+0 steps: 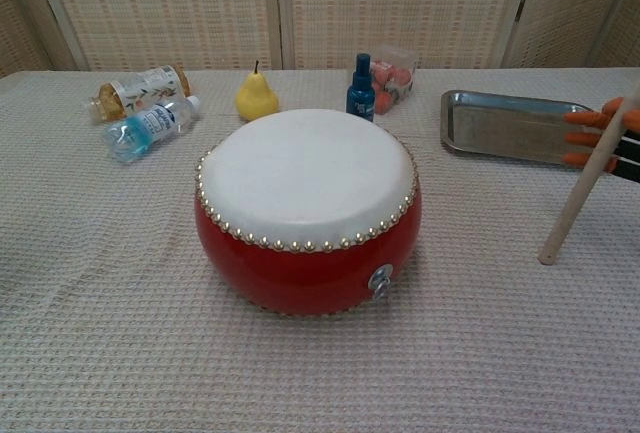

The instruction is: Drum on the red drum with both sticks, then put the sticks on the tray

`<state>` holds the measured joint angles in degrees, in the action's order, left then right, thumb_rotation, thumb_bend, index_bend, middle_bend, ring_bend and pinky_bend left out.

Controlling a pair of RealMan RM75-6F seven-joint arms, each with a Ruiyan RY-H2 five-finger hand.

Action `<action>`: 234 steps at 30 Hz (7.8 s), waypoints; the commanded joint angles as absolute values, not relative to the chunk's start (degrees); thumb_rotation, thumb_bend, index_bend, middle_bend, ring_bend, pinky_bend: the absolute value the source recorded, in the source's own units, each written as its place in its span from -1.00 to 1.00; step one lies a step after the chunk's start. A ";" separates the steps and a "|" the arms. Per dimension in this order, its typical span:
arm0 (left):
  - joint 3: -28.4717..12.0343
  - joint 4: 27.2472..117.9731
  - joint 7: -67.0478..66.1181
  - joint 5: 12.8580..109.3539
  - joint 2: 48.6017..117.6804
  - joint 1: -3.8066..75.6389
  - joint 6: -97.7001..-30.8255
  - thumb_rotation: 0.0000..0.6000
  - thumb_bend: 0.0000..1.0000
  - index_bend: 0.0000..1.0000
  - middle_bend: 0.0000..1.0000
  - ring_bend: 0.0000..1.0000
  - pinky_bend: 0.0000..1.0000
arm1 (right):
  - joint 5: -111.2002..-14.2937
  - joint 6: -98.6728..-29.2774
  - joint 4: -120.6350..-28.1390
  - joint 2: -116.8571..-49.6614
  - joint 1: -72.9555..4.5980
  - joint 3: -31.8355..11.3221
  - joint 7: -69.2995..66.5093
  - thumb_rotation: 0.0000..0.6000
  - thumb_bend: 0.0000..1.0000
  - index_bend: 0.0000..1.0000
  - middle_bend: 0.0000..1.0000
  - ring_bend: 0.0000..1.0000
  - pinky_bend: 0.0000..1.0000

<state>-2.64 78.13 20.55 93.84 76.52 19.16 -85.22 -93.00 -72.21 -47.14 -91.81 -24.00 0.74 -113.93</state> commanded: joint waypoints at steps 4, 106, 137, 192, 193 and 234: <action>-2.51 78.06 20.64 93.67 76.47 19.02 -85.10 1.00 0.67 1.00 1.00 1.00 1.00 | -93.59 -72.98 -46.06 -92.82 -24.24 1.41 -113.18 1.00 -0.37 -0.08 -0.38 -0.46 -0.37; -5.16 82.91 0.04 92.48 77.99 28.36 -72.04 1.00 0.65 1.00 1.00 1.00 1.00 | -64.05 -42.92 -93.64 -69.71 -47.45 -12.21 -2.15 1.00 0.86 1.00 1.00 1.00 1.00; -9.42 90.25 -26.81 69.97 85.84 33.50 -64.31 1.00 0.64 1.00 1.00 1.00 1.00 | -48.14 -49.51 -97.59 -71.95 -55.19 -9.44 19.36 1.00 0.86 1.00 1.00 1.00 1.00; -7.07 91.71 -33.31 66.41 88.64 36.07 -64.90 1.00 0.62 1.00 1.00 1.00 1.00 | -50.38 -50.79 -100.03 -69.78 -53.34 -10.11 17.41 1.00 0.86 1.00 1.00 1.00 1.00; -7.21 91.65 -33.57 66.20 88.72 36.09 -65.06 1.00 0.62 1.00 1.00 1.00 1.00 | -50.54 -50.71 -100.07 -69.57 -53.18 -10.04 17.30 1.00 0.86 1.00 1.00 1.00 1.00; -10.96 98.77 -26.26 67.99 82.61 34.45 -69.72 1.00 0.62 1.00 1.00 1.00 1.00 | -43.16 -45.82 -91.21 -76.05 -55.33 -4.16 25.89 1.00 0.86 1.00 1.00 1.00 1.00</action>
